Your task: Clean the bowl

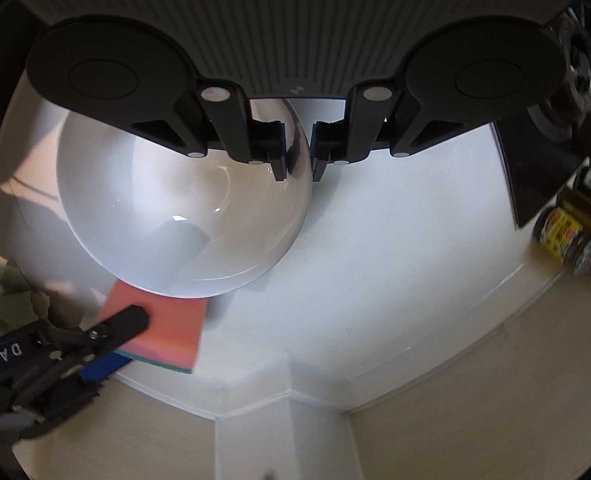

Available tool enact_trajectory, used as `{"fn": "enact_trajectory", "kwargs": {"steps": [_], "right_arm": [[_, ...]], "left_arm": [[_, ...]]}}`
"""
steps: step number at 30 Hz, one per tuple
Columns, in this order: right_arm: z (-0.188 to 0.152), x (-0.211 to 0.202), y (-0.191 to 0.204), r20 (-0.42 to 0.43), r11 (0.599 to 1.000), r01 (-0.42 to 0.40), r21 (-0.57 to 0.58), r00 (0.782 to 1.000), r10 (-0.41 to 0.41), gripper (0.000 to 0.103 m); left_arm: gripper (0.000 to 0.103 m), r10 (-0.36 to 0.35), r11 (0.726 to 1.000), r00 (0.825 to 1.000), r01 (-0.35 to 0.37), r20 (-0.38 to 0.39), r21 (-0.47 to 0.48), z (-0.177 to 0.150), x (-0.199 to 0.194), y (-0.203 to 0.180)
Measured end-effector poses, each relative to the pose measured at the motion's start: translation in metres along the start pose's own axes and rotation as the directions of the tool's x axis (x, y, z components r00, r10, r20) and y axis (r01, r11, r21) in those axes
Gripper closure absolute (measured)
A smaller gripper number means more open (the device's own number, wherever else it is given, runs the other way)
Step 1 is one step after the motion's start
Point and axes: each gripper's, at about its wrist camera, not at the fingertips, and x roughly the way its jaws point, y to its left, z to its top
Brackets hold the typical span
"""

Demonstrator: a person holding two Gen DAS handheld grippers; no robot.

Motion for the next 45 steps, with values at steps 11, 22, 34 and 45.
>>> {"fn": "enact_trajectory", "kwargs": {"steps": [11, 22, 34, 45], "right_arm": [[-0.006, -0.005, -0.011, 0.015, 0.998, -0.038, 0.059, 0.999, 0.037, 0.078], [-0.012, -0.018, -0.008, -0.003, 0.999, -0.036, 0.037, 0.999, 0.036, 0.078], [0.009, 0.005, -0.007, 0.014, 1.000, -0.014, -0.006, 1.000, 0.014, 0.078], [0.003, 0.002, -0.015, 0.040, 0.997, -0.029, 0.069, 0.999, 0.026, 0.078]], "left_arm": [[0.081, 0.106, 0.956, 0.992, -0.121, -0.070, -0.268, -0.019, -0.012, -0.002], [0.092, 0.038, 0.987, 0.999, -0.044, -0.039, -0.153, -0.017, -0.005, 0.007], [0.088, -0.003, 0.995, 1.000, 0.005, -0.019, 0.103, -0.005, 0.001, 0.004], [0.074, 0.100, 0.982, 0.994, -0.104, -0.032, -0.159, -0.015, -0.012, 0.003]]}}
